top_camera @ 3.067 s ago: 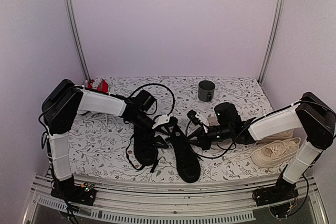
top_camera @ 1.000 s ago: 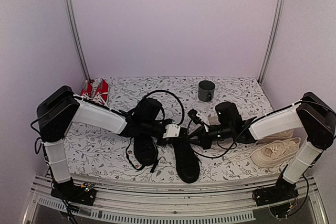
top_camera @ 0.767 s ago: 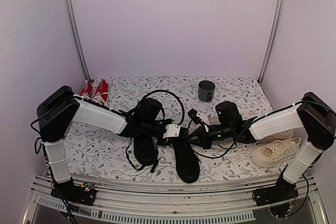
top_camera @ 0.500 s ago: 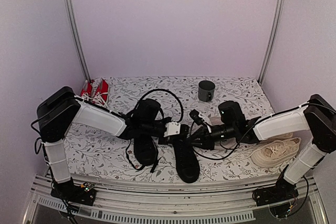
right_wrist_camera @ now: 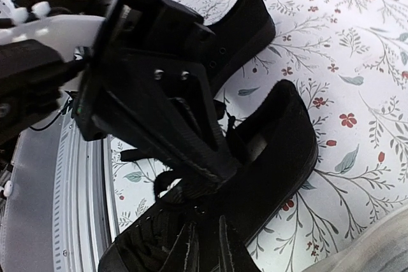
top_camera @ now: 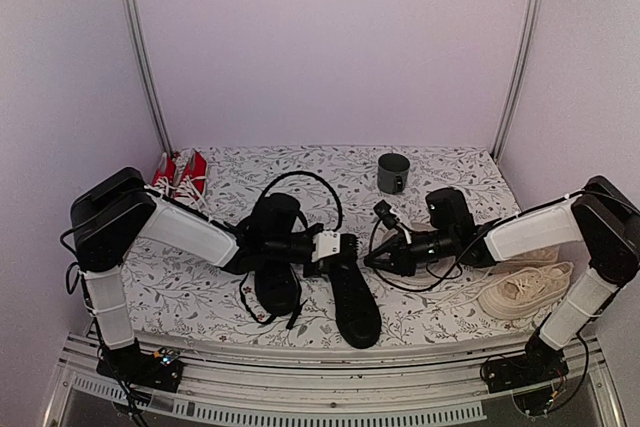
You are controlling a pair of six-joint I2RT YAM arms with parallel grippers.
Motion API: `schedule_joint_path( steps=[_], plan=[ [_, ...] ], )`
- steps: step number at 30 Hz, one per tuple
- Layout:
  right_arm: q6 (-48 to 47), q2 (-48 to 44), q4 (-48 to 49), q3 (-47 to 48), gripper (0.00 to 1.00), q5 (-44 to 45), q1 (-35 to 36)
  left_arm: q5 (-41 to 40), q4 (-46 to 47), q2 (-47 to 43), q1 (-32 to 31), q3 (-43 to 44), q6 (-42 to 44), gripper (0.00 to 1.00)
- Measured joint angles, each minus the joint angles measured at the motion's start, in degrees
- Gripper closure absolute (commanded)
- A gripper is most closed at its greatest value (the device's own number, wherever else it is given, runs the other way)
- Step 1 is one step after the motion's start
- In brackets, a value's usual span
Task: Tie the shoes
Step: Tie the loops with the shoelace on the shoe.
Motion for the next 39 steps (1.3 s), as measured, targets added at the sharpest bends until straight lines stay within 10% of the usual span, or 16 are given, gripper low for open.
schedule_joint_path(
  steps=[39],
  plan=[
    [17.2,9.5,24.1,-2.8,0.75,0.9,2.8,1.5,2.9,0.0,0.0,-0.5,-2.2,1.00]
  ],
)
